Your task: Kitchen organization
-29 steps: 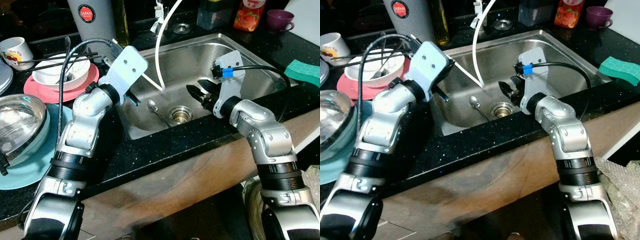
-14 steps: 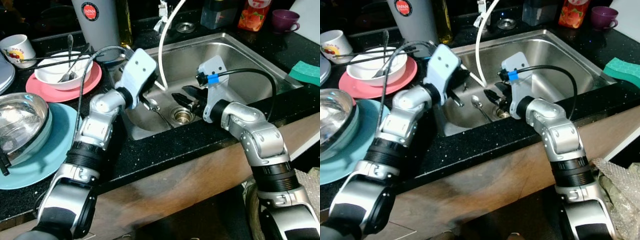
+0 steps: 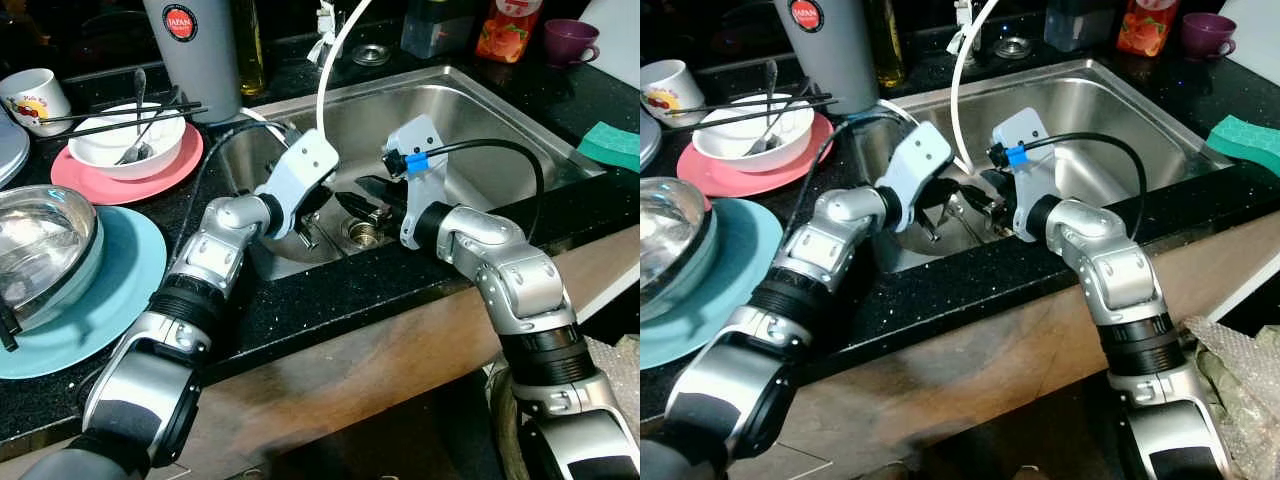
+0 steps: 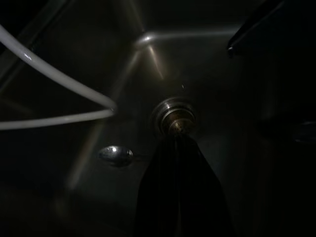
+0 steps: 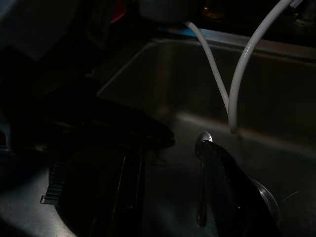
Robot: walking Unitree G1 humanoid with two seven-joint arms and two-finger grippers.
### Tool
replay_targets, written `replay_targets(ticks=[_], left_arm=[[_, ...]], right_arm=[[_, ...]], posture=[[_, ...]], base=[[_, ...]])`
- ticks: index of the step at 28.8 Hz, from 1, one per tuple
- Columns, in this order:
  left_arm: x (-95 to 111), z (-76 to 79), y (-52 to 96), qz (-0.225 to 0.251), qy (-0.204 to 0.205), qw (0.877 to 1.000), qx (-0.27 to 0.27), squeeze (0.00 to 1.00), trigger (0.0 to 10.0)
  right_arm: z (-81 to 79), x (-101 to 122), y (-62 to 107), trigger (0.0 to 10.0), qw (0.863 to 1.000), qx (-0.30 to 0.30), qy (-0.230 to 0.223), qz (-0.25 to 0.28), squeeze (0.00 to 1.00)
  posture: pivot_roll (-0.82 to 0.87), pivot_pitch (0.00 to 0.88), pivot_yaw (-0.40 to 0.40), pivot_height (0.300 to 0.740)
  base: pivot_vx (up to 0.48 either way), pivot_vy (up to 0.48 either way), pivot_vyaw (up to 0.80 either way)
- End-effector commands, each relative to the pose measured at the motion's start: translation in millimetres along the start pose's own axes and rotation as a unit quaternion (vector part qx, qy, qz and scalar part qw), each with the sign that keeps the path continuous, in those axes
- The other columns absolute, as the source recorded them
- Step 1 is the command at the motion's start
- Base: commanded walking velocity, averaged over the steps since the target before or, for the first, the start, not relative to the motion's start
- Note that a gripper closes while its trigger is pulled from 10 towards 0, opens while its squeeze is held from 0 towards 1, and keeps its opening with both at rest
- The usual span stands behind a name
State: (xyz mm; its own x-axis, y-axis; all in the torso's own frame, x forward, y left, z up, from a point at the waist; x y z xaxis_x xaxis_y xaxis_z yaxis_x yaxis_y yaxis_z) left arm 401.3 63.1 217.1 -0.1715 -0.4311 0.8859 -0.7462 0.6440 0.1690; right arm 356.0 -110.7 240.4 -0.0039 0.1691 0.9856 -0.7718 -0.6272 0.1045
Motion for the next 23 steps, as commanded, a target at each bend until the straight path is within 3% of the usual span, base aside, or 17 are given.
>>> replay_targets(ticks=[1,9,10,11,12,13,17,18,19,20,23], left_arm=[[-2.7,1.9,-2.0,-0.021,0.007,1.0,-0.013,0.0,10.0],[-5.1,4.1,-2.7,-0.031,0.014,0.999,-0.025,0.0,10.0],[-4.8,4.3,-2.8,-0.031,0.016,0.999,-0.026,0.15,10.0],[-4.8,4.3,-2.8,-0.031,0.016,0.999,-0.026,0.15,10.0],[-4.6,4.5,-2.8,-0.031,0.017,0.999,-0.027,0.38,10.0],[-4.2,4.5,-2.8,-0.031,0.018,0.999,-0.027,1.0,10.0],[-3.7,3.7,-2.7,-0.033,0.015,0.999,-0.021,1.0,10.0],[-3.9,3.4,-2.6,-0.034,0.014,0.999,-0.018,0.67,10.0],[-4.0,3.2,-2.5,-0.035,0.013,0.999,-0.017,0.48,10.0],[-4.1,3.0,-2.5,-0.036,0.012,0.999,-0.016,0.0,10.0],[-4.1,2.2,-2.0,-0.037,0.009,0.999,-0.012,0.0,10.0]], right_arm=[[-5.9,1.1,0.7,10.0,1.0,0.011,0.002,0.001,0.0],[-6.8,0.4,1.1,10.0,1.0,0.014,0.003,-0.002,0.0],[-6.9,0.5,0.9,10.0,1.0,0.014,0.003,-0.002,0.0],[-6.9,0.5,0.9,10.0,1.0,0.014,0.003,-0.002,0.0],[-7.0,0.5,0.8,10.0,1.0,0.015,0.003,-0.002,0.0],[-6.9,0.5,0.6,10.0,1.0,0.015,0.003,-0.002,0.0],[-6.5,0.3,0.8,10.0,1.0,0.014,0.003,-0.003,0.0],[-6.4,0.3,0.9,10.0,1.0,0.014,0.002,-0.003,0.0],[-6.2,0.2,1.0,10.0,1.0,0.014,0.002,-0.003,0.0],[-5.9,0.0,1.2,10.0,1.0,0.013,0.002,-0.004,0.0],[-5.3,-0.1,1.3,10.0,1.0,0.012,0.003,-0.004,0.0]], posture=[[0.03,0.119,0.021,0.74],[0.03,0.12,0.019,0.74],[0.03,0.12,0.019,0.74],[0.03,0.12,0.019,0.74],[0.03,0.12,0.019,0.74],[0.03,0.121,0.018,0.74],[0.03,0.122,0.017,0.74],[0.03,0.122,0.017,0.74],[0.03,0.123,0.016,0.74],[0.03,0.123,0.016,0.74],[0.03,0.123,0.015,0.74]], base=[[0.0,0.0,0.0],[0.0,0.0,0.0],[0.0,0.0,0.0],[0.0,0.0,0.0],[0.0,0.0,0.0],[0.0,0.0,0.0],[0.0,0.0,0.0],[0.0,0.0,0.0],[0.0,0.0,0.0],[0.0,0.0,0.0],[0.0,0.0,0.0]])
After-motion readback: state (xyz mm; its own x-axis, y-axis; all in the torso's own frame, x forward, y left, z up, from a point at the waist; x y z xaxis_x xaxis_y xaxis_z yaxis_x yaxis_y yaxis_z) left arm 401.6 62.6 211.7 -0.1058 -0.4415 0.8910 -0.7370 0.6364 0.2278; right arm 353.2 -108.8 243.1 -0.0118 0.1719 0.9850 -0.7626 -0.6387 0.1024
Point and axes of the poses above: a point about 5 cm out from each wrist's last joint towards the gripper, its own y axis pointing back from the gripper into the wrist, its own x axis along the axis of the wrist's last joint, z = x × y, the point moved 2 cm from there along -y, pointing out of the wrist towards the gripper, and after that the axes turned 2 degrees about -y, right-handed, at the moved point
